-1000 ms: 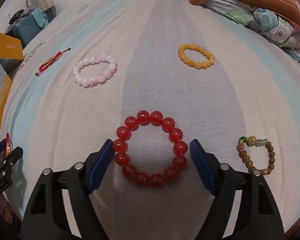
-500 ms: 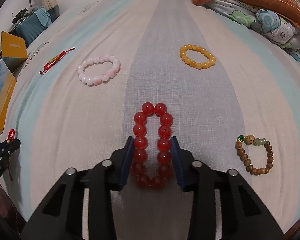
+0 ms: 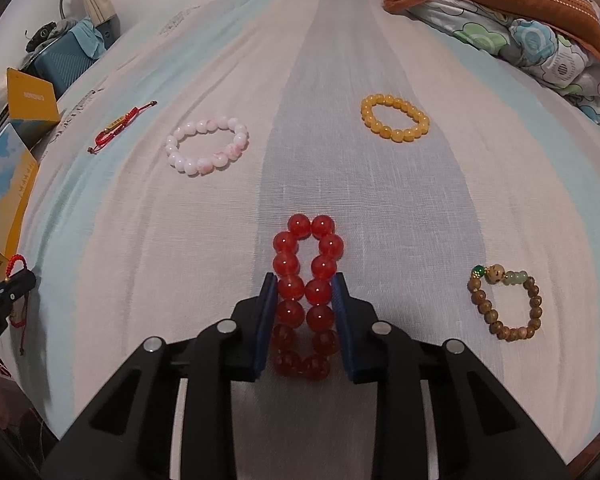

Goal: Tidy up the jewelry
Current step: 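Grasp the red string bracelet with the left tool while the right tool grasps the red bead bracelet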

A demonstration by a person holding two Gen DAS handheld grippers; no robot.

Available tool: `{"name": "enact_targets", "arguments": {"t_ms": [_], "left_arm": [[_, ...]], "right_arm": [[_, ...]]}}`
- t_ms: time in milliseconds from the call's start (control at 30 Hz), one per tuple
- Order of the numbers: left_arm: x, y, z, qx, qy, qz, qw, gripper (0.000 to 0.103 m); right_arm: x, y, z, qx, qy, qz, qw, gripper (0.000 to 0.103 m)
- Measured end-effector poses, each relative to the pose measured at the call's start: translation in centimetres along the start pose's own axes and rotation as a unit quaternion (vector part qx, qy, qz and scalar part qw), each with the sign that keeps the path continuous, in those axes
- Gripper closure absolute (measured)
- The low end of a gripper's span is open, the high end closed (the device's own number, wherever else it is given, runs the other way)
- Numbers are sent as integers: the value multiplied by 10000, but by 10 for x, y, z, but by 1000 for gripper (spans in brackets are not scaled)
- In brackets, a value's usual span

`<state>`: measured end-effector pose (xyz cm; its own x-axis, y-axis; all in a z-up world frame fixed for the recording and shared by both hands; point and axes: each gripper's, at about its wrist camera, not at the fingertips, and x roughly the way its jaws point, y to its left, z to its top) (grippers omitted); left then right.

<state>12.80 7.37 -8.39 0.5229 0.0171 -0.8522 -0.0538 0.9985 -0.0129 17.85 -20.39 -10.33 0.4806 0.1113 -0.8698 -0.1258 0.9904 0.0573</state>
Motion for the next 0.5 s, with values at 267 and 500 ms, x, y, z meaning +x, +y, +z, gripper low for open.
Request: {"name": "enact_targets", "arguments": {"t_ms": [267,500], "left_arm": [[-8,2,4,12,-56,-23,10000,96],[-12,4,5,30,-81,-29,10000,96]], "right_arm": [[-9,2,4,-8,-60,30,10000,94],[-11,5,5,-53,-68,52,9999,97]]}}
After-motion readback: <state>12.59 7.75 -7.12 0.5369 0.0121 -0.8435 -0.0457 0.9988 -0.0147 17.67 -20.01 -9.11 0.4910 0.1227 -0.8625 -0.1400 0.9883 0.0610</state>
